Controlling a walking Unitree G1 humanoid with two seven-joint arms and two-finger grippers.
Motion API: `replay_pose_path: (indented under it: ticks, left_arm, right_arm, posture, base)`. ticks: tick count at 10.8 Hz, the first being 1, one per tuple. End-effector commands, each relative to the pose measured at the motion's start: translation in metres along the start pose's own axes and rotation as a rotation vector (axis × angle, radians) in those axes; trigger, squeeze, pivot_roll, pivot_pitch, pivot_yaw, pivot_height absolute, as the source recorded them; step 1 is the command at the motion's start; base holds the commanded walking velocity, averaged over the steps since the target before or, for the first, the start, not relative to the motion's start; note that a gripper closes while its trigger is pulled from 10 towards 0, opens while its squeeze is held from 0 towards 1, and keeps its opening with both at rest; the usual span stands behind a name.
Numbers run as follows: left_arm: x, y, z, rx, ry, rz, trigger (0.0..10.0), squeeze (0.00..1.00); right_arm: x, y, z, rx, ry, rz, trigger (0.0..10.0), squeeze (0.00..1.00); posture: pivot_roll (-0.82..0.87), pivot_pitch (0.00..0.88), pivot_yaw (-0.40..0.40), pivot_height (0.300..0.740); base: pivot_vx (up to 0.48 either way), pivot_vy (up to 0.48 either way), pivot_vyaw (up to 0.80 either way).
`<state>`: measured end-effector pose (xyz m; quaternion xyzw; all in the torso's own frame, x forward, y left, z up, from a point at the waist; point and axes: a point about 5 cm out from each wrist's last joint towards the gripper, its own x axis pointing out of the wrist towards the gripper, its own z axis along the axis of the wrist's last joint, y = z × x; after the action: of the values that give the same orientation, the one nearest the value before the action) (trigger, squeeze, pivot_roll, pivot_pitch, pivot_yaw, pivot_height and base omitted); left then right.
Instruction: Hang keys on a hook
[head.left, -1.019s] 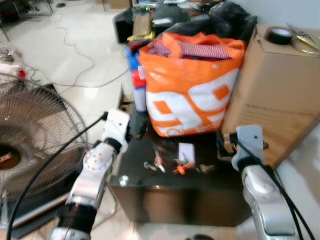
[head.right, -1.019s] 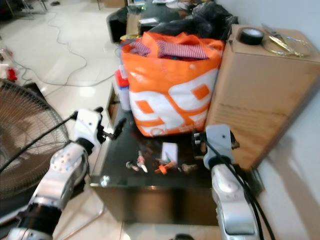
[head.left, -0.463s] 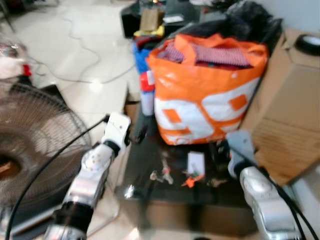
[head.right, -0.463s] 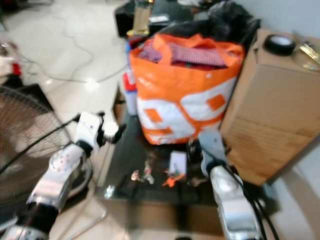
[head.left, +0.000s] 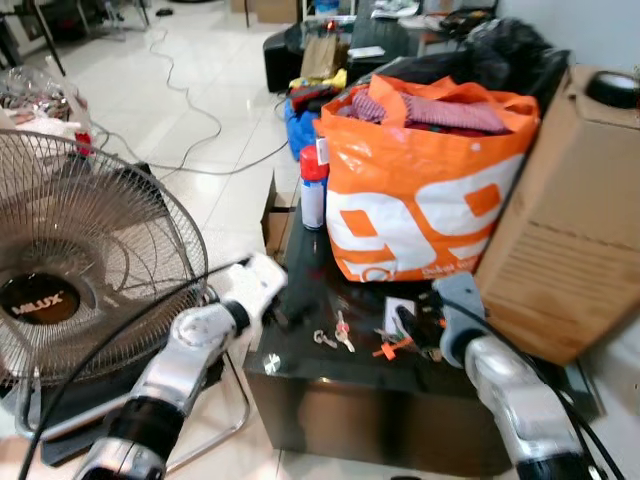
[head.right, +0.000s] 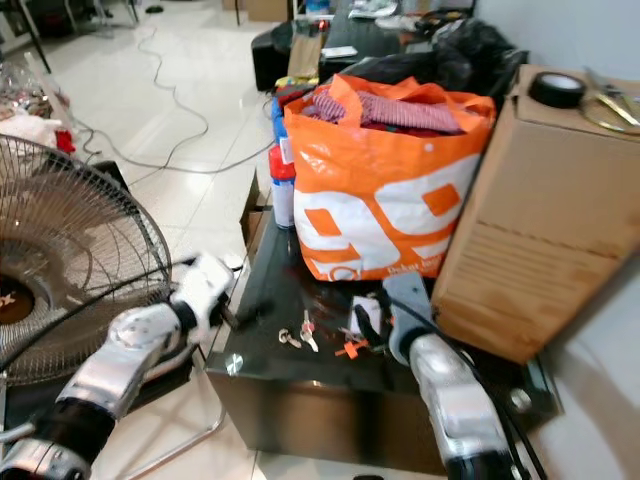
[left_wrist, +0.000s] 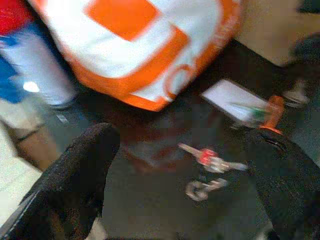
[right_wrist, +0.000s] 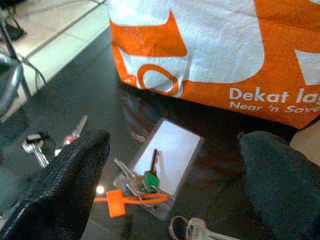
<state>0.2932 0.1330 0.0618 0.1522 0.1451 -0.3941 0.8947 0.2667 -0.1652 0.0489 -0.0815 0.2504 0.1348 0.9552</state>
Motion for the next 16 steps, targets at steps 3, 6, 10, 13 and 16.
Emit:
replay_pose_path:
  ticks: [3, 6, 10, 13, 16]
  left_arm:
    - [0.002, -0.008, -0.005, -0.011, 0.062, -0.168, 10.0, 0.00]
    - [-0.008, -0.014, -0.009, -0.018, 0.071, -0.212, 10.0, 0.00]
    - [-0.018, -0.010, -0.015, -0.024, 0.097, -0.190, 10.0, 0.00]
    - [-0.020, -0.012, -0.015, -0.032, 0.101, -0.187, 10.0, 0.00]
    - [-0.020, -0.011, -0.015, -0.031, 0.107, -0.188, 10.0, 0.00]
  right_arm:
    - [0.017, 0.014, -0.010, -0.118, 0.068, 0.051, 10.0, 0.00]
    - [0.032, 0.034, -0.017, -0.114, 0.081, 0.126, 10.0, 0.00]
    - [0.046, 0.033, -0.019, -0.135, 0.110, 0.096, 2.2, 0.00]
    - [0.050, 0.024, -0.024, -0.137, 0.147, 0.074, 0.0, 0.00]
    - [0.050, 0.018, -0.032, -0.142, 0.183, 0.070, 0.0, 0.00]
  posture:
    - [-0.23, 0.000, 0.042, 0.740]
    - [-0.22, 0.000, 0.028, 0.740]
    - [-0.20, 0.000, 0.011, 0.740]
    - [-0.20, 0.000, 0.003, 0.740]
    - [-0.20, 0.000, 0.002, 0.740]
  base:
    - [0.000, 0.000, 0.00]
    - [0.000, 0.000, 0.00]
    - [0.000, 0.000, 0.00]
    - [0.000, 0.000, 0.00]
    - [0.000, 0.000, 0.00]
